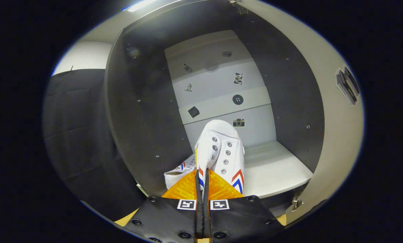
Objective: Open the shoe cabinet door, grab the shoes and put them into the shoe cabinet, then close the shoe cabinet door.
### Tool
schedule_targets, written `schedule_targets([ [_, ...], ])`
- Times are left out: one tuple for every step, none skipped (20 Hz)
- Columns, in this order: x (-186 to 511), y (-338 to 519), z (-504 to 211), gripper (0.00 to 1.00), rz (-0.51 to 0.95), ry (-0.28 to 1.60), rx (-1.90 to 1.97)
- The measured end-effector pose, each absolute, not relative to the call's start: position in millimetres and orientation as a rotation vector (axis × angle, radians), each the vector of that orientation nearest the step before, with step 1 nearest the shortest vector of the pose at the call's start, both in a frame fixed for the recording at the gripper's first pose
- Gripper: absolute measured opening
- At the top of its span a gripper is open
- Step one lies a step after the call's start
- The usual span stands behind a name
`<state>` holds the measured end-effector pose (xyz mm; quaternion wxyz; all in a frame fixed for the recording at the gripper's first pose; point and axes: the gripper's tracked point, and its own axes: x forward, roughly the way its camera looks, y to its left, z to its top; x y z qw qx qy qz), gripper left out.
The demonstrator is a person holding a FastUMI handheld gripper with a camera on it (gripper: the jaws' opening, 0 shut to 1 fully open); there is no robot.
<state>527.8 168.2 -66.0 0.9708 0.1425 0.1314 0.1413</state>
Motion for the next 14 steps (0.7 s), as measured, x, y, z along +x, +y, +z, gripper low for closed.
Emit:
schedule_targets([
  [541.6,166.3,-66.0,0.01,0.267,0.265,0.274],
  [554.5,165.7,-67.2,0.01,0.247,0.270,0.267],
  [567.8,164.7,-69.9,0.01,0.232,0.278,0.262],
  [580.3,164.6,-73.8,0.01,0.216,0.287,0.260],
  [590.7,164.3,-79.1,0.01,0.203,0.302,0.254],
  [599.6,166.9,-84.7,0.01,0.199,0.318,0.248],
  [606.0,169.1,-91.8,0.01,0.194,0.344,0.235],
  [612.2,171.2,-98.7,0.01,0.187,0.368,0.222],
  [617.3,173.7,-105.0,0.01,0.181,0.389,0.221],
  [621.3,177.8,-112.1,0.01,0.178,0.413,0.227],
  [623.6,179.9,-117.3,0.01,0.171,0.429,0.236],
  [626.4,181.0,-123.3,0.01,0.160,0.447,0.242],
  [629.2,181.3,-128.3,0.01,0.149,0.460,0.244],
  [629.7,182.5,-132.4,0.01,0.144,0.478,0.241],
])
